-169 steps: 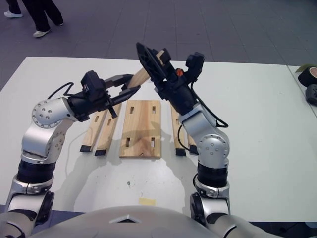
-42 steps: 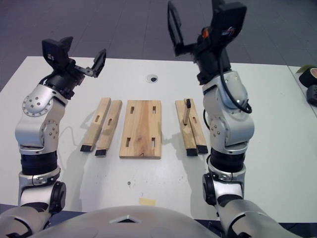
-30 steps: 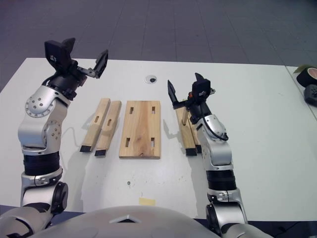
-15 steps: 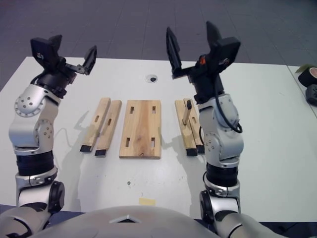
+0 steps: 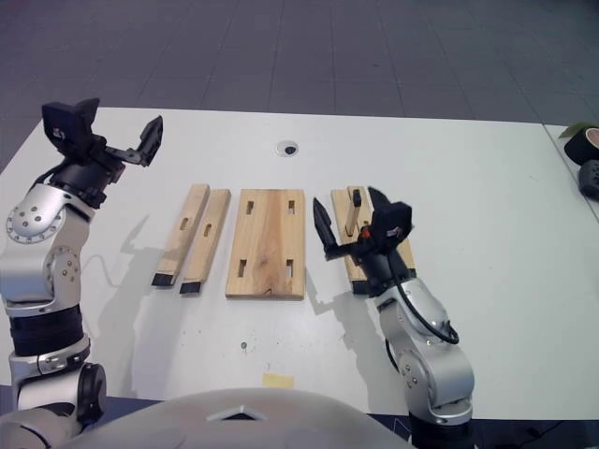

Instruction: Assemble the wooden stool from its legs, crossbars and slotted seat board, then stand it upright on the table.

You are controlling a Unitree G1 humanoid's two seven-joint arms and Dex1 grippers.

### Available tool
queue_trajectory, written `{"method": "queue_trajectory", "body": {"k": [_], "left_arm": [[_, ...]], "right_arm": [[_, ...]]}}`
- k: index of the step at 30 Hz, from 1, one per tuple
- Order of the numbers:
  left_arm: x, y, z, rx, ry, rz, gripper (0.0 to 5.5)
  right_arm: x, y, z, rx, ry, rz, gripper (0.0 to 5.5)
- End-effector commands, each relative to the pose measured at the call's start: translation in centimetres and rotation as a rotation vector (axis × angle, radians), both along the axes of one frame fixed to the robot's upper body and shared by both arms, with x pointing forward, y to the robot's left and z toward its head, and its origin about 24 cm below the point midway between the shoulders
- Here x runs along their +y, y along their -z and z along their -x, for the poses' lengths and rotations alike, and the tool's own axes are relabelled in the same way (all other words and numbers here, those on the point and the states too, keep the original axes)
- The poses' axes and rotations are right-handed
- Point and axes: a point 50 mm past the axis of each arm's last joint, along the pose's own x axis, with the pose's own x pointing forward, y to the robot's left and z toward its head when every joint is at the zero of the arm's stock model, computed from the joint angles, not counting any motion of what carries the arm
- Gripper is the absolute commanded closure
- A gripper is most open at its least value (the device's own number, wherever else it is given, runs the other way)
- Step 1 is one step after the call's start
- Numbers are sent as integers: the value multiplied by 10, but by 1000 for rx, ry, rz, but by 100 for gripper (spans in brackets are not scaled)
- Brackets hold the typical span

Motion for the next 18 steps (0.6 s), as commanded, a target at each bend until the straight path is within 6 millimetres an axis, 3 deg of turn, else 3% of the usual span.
{"method": "queue_trajectory", "body": {"k": [1, 18], "left_arm": [[1, 10, 0, 45, -7, -41, 10], [-7, 15, -5, 46, 20, -60, 10]], "right_arm": [[0, 35, 14, 221, -8, 36, 12], [-24, 73, 32, 491, 143, 63, 12]]}}
